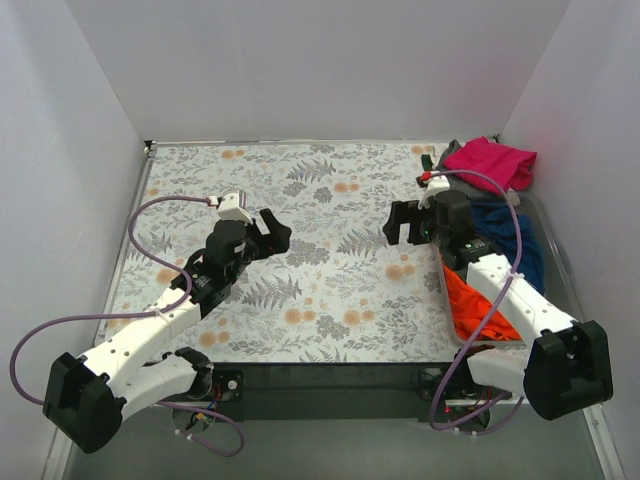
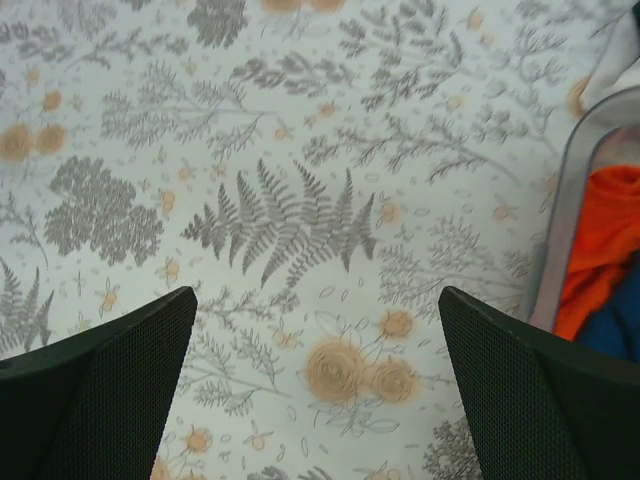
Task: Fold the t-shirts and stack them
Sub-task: Neatly place the folded tshirt to the corner
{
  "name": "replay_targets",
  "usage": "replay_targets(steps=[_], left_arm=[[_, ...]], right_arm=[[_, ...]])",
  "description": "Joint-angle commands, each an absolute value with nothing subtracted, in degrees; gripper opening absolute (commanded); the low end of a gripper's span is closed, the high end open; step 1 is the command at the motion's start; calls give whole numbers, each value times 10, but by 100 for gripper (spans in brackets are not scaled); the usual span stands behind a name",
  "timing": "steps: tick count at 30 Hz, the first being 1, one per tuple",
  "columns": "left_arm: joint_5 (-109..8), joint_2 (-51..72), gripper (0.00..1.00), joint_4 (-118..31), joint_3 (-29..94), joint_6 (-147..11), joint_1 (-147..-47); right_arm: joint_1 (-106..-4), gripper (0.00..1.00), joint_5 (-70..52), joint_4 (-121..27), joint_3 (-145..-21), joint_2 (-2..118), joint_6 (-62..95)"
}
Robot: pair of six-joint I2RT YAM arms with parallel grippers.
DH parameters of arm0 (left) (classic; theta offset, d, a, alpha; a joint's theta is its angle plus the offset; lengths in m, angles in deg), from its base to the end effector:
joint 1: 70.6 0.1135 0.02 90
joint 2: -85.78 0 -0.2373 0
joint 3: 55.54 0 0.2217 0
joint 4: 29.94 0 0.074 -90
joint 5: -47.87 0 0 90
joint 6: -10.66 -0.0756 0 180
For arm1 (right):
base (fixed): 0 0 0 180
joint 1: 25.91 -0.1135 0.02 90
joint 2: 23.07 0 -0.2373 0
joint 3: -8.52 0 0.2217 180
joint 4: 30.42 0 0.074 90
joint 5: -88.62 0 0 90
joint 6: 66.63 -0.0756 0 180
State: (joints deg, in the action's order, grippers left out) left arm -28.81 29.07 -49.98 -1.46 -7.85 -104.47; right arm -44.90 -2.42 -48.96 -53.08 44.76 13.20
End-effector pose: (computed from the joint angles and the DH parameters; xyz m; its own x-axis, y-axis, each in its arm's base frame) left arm 0.2151 -0.1234 0.2448 -0.4485 -0.8103 -0.3771 -0.1873 0.4978 -0.8468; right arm 0.2706 0.0946 0.2465 -0.4501 0.0318 -0.8924 -0.2656 0.9494 0.1678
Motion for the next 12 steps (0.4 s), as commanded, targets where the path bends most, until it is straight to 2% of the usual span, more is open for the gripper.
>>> replay_targets(steps=[1, 12], left_arm=[[-260, 302, 77, -503, -2, -88, -1042], [-243, 291, 77, -498, 7, -104, -1042]], right_arm=[[-452, 98, -89, -494, -511, 416, 104], [-452, 98, -81, -494, -503, 386, 116]])
